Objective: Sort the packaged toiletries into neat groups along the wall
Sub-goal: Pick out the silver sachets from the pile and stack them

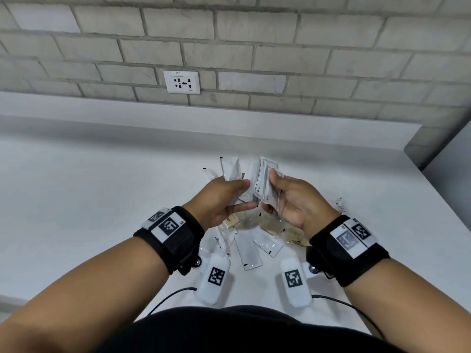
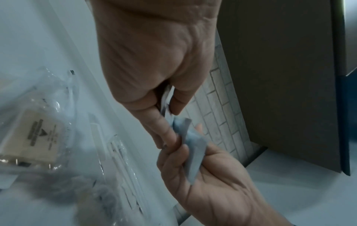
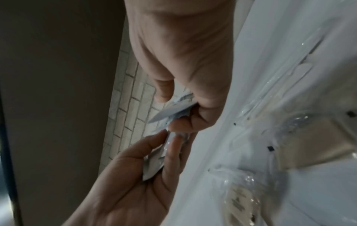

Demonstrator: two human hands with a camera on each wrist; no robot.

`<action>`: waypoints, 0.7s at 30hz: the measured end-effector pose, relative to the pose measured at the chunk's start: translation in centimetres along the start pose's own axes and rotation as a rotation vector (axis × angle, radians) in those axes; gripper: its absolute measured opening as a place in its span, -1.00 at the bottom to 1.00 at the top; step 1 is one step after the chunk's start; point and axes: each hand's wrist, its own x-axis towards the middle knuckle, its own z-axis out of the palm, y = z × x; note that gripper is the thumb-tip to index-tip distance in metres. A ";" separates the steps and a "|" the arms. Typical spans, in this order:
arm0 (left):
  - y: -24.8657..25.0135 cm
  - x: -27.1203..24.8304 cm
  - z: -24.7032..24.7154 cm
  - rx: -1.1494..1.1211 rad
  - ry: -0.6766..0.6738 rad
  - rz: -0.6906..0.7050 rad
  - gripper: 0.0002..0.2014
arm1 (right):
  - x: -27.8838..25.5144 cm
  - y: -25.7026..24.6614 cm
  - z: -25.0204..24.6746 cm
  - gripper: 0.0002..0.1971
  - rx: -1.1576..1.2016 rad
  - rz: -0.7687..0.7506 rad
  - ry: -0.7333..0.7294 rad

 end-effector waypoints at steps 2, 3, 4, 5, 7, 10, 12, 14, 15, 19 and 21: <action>-0.3 0.1 0.1 0.029 -0.024 0.008 -0.71 | 0.0 0.4 0.0 -0.56 -0.013 0.025 -0.019; -0.4 0.1 0.0 0.030 -0.026 0.014 -0.70 | 0.0 0.5 -0.1 -0.53 -0.019 0.029 -0.028; -0.5 0.1 -0.2 0.040 -0.029 0.019 -0.70 | -0.1 0.5 -0.1 -0.57 -0.023 0.028 -0.038; -0.5 0.1 -0.4 0.063 -0.033 0.019 -0.70 | -0.3 0.5 -0.2 -0.65 -0.036 0.018 -0.039; -0.6 0.1 -0.5 0.155 -0.012 0.045 -0.72 | -0.6 0.4 -0.2 -0.74 -0.086 -0.039 -0.008; -0.7 0.4 -0.8 0.238 0.066 0.153 -0.69 | -0.9 -0.2 -0.1 -0.78 -0.410 -0.341 0.176; -0.8 0.4 -0.8 0.200 -0.029 0.145 -0.65 | -1.1 -0.4 0.1 -0.90 -0.729 -0.537 0.264; -0.8 0.1 -0.4 0.080 -0.141 0.087 -0.62 | -1.3 0.0 0.4 -0.93 -0.948 -0.607 0.209; -0.6 0.1 -0.3 0.006 -0.171 0.064 -0.63 | -1.4 0.4 0.6 -0.94 -1.003 -0.617 0.156; -0.1 0.1 -0.7 -0.214 -0.189 0.027 -0.59 | -1.8 1.1 0.4 -0.92 -1.050 -0.635 0.025; -0.1 0.1 -1.0 -0.251 -0.176 0.017 -0.61 | -2.0 0.8 0.0 -0.90 -1.035 -0.605 -0.017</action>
